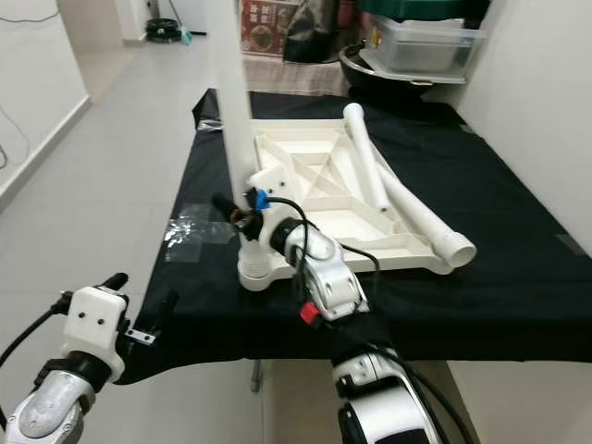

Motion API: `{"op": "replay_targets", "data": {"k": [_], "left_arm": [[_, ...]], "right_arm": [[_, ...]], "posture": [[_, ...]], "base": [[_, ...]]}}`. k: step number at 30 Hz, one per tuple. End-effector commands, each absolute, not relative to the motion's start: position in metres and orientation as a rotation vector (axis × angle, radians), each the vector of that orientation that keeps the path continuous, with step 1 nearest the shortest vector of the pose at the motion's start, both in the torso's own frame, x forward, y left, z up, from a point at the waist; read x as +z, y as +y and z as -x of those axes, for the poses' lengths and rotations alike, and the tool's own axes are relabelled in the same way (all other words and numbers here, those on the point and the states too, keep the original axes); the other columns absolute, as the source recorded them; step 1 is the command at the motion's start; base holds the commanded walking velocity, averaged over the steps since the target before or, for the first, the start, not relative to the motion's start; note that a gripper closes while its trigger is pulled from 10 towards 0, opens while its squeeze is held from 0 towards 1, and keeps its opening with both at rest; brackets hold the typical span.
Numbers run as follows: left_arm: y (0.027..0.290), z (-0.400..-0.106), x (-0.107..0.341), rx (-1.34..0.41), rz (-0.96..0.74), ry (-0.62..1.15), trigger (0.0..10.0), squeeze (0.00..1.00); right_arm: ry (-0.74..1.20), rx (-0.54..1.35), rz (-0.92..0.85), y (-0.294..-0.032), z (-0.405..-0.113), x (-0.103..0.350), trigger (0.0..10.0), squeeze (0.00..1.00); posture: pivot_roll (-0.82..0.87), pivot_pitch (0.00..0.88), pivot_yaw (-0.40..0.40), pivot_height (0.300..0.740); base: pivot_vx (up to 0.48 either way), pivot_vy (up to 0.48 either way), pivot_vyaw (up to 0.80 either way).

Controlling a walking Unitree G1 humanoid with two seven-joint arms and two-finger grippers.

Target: Building children table

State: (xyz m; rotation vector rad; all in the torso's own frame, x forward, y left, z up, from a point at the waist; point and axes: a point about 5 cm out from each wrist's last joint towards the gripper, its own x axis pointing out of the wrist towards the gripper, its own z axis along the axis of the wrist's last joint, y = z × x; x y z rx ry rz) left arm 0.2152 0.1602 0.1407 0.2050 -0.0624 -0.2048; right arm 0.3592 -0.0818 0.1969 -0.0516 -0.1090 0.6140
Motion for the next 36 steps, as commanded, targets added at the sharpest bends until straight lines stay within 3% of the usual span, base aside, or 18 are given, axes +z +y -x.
{"op": "replay_targets", "data": {"k": [1, 14, 16, 18, 20, 21, 25, 36], "left_arm": [[0.159, -0.216, 0.135, -0.214, -0.214, -0.036, 10.0, 0.00], [0.157, -0.218, 0.136, -0.233, -0.222, -0.039, 10.0, 0.00], [0.156, -0.218, 0.136, -0.238, -0.226, -0.040, 10.0, 0.00], [0.156, -0.217, 0.136, -0.244, -0.231, -0.042, 10.0, 0.00], [0.156, -0.217, 0.136, -0.244, -0.231, -0.042, 10.0, 0.00], [0.155, -0.217, 0.136, -0.249, -0.229, -0.045, 10.0, 0.00], [0.152, -0.217, 0.137, -0.256, -0.230, -0.051, 10.0, 0.00], [0.143, -0.212, 0.138, -0.302, -0.203, -0.051, 10.0, 0.00]], "right_arm": [[-0.082, 0.487, 0.045, -0.103, -0.360, 0.187, 0.0, 0.00], [-0.169, 0.311, -0.054, -0.122, -0.359, 0.191, 0.0, 0.00], [-0.172, 0.341, -0.086, -0.120, -0.358, 0.191, 0.0, 0.00], [-0.131, 0.538, -0.208, -0.107, -0.350, 0.188, 0.0, 0.00], [-0.131, 0.538, -0.208, -0.107, -0.350, 0.188, 0.0, 0.00], [-0.097, 0.701, -0.268, -0.099, -0.343, 0.186, 0.0, 0.00], [-0.064, 0.868, -0.236, -0.094, -0.338, 0.182, 0.0, 0.00], [-0.117, 0.996, -0.122, -0.089, -0.356, 0.198, 0.0, 0.00]], "posture": [[0.12, 0.108, -0.099, 0.740], [0.12, 0.107, -0.096, 0.740], [0.12, 0.107, -0.096, 0.740], [0.12, 0.104, -0.096, 0.740], [0.12, 0.104, -0.096, 0.740], [0.12, 0.103, -0.096, 0.740], [0.12, 0.098, -0.096, 0.740], [0.13, 0.094, -0.101, 0.740]], "base": [[0.000, 0.000, 0.00], [0.000, 0.000, 0.00], [0.000, 0.000, 0.00], [0.000, 0.000, 0.00], [0.000, 0.000, 0.00], [0.000, 0.000, 0.00], [0.000, 0.000, 0.00], [0.000, 0.000, 0.00]]}}
